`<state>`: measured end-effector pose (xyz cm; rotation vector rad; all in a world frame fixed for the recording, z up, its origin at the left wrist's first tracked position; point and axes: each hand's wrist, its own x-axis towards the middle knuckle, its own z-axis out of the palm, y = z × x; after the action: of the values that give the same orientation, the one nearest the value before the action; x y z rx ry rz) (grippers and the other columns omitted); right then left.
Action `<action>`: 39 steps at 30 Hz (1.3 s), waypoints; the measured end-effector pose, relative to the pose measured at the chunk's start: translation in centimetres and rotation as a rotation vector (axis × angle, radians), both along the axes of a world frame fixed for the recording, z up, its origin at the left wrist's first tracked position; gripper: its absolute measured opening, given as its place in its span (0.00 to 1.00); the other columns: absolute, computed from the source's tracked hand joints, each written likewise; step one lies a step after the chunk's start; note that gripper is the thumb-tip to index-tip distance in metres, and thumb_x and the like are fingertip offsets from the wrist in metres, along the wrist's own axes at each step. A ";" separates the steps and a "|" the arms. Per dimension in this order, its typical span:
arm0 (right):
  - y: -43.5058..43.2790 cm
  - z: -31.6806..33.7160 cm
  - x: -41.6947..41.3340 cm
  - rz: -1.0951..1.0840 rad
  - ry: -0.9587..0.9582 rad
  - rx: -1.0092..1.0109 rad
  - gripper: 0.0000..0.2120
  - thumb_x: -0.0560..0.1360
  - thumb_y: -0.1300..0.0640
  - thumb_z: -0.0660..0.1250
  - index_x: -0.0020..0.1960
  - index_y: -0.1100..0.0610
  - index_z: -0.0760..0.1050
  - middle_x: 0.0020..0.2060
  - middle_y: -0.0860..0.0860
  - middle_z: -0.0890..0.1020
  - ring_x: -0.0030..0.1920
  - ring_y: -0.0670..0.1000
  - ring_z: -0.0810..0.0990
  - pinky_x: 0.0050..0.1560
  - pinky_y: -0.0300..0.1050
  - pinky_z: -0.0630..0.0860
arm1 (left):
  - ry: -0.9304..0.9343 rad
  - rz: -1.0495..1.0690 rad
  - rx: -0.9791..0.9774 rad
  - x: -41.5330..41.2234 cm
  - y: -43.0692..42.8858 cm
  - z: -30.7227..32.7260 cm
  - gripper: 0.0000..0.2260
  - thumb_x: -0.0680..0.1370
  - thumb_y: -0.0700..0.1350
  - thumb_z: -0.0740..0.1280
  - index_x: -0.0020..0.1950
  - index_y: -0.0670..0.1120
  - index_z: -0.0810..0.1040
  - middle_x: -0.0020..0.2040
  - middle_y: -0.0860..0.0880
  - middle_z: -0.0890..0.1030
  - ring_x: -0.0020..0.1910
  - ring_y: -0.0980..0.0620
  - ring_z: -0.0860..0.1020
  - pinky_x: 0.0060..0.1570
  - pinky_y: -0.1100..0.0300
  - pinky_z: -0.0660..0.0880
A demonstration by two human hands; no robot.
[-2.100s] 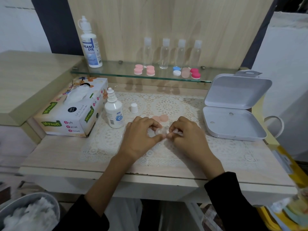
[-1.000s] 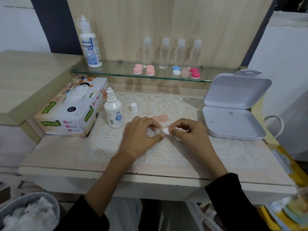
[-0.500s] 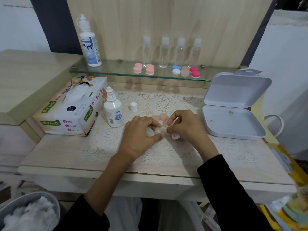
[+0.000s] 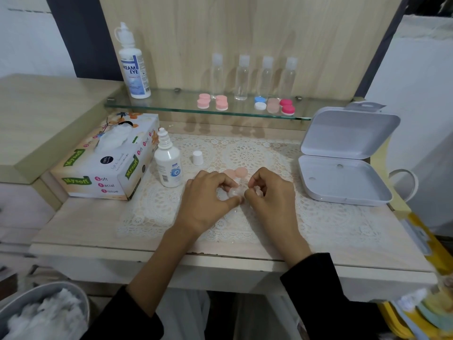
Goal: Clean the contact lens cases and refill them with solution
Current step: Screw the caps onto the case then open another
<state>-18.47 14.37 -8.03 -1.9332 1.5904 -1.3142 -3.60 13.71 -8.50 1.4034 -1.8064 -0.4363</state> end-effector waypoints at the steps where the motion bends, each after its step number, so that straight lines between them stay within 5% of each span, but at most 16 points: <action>1: 0.2 -0.2 0.0 0.004 0.012 -0.035 0.07 0.67 0.67 0.67 0.39 0.56 0.74 0.32 0.47 0.77 0.34 0.46 0.75 0.34 0.36 0.67 | 0.001 0.003 -0.002 0.0 0.0 0.0 0.13 0.65 0.58 0.71 0.45 0.54 0.81 0.42 0.60 0.80 0.50 0.58 0.74 0.54 0.49 0.72; 10: 0.0 0.1 -0.8 -0.073 -0.361 -0.008 0.05 0.73 0.66 0.68 0.44 0.56 0.78 0.39 0.45 0.80 0.40 0.42 0.77 0.41 0.35 0.73 | -0.071 0.015 -0.014 0.0 0.1 0.1 0.11 0.69 0.55 0.74 0.48 0.55 0.80 0.43 0.59 0.79 0.50 0.57 0.73 0.56 0.50 0.70; 16: -0.3 -0.3 -1.0 -0.095 -0.351 -0.040 0.07 0.75 0.65 0.68 0.46 0.54 0.80 0.46 0.50 0.82 0.47 0.45 0.78 0.46 0.29 0.71 | -0.141 0.025 -0.030 0.0 0.3 0.0 0.10 0.70 0.56 0.72 0.49 0.56 0.78 0.44 0.59 0.78 0.50 0.58 0.71 0.54 0.58 0.65; 20: -0.3 -0.5 -1.0 -0.096 -0.350 -0.026 0.10 0.73 0.67 0.67 0.48 0.54 0.81 0.49 0.50 0.81 0.49 0.47 0.78 0.47 0.41 0.75 | -0.160 0.036 -0.049 -0.1 0.3 -0.2 0.10 0.70 0.54 0.71 0.49 0.56 0.77 0.43 0.59 0.77 0.50 0.58 0.70 0.52 0.60 0.63; 23: -0.2 -0.3 -0.9 -0.085 -0.381 -0.016 0.12 0.73 0.67 0.68 0.50 0.53 0.80 0.49 0.46 0.81 0.47 0.41 0.77 0.46 0.39 0.75 | -0.167 0.037 -0.057 -0.1 0.3 -0.1 0.10 0.70 0.54 0.69 0.49 0.56 0.77 0.44 0.60 0.77 0.50 0.59 0.70 0.51 0.60 0.62; 28: -0.1 0.0 -0.9 -0.079 -0.424 0.013 0.13 0.73 0.66 0.69 0.53 0.50 0.78 0.48 0.40 0.79 0.45 0.36 0.75 0.43 0.29 0.72 | -0.167 0.040 -0.063 -0.1 0.3 -0.1 0.09 0.71 0.54 0.71 0.50 0.55 0.77 0.44 0.59 0.77 0.50 0.59 0.70 0.53 0.59 0.64; 33: -0.1 0.0 -0.9 -0.087 -0.427 0.030 0.13 0.73 0.66 0.69 0.53 0.50 0.78 0.49 0.43 0.80 0.46 0.40 0.76 0.44 0.33 0.73 | -0.171 -0.017 -0.091 0.1 0.2 -0.2 0.14 0.70 0.55 0.69 0.54 0.55 0.77 0.50 0.59 0.75 0.52 0.58 0.72 0.54 0.57 0.67; 39: 0.0 0.0 -0.9 -0.076 -0.436 0.021 0.13 0.74 0.65 0.69 0.54 0.50 0.79 0.50 0.42 0.80 0.46 0.38 0.76 0.46 0.38 0.75 | -0.075 -0.067 -0.108 0.1 0.3 0.1 0.09 0.77 0.51 0.67 0.50 0.48 0.83 0.44 0.53 0.81 0.46 0.55 0.76 0.48 0.60 0.72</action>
<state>-19.39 14.36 -8.08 -1.4530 1.4567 -1.6067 -3.54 14.04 -8.44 1.3038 -1.9125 -0.3198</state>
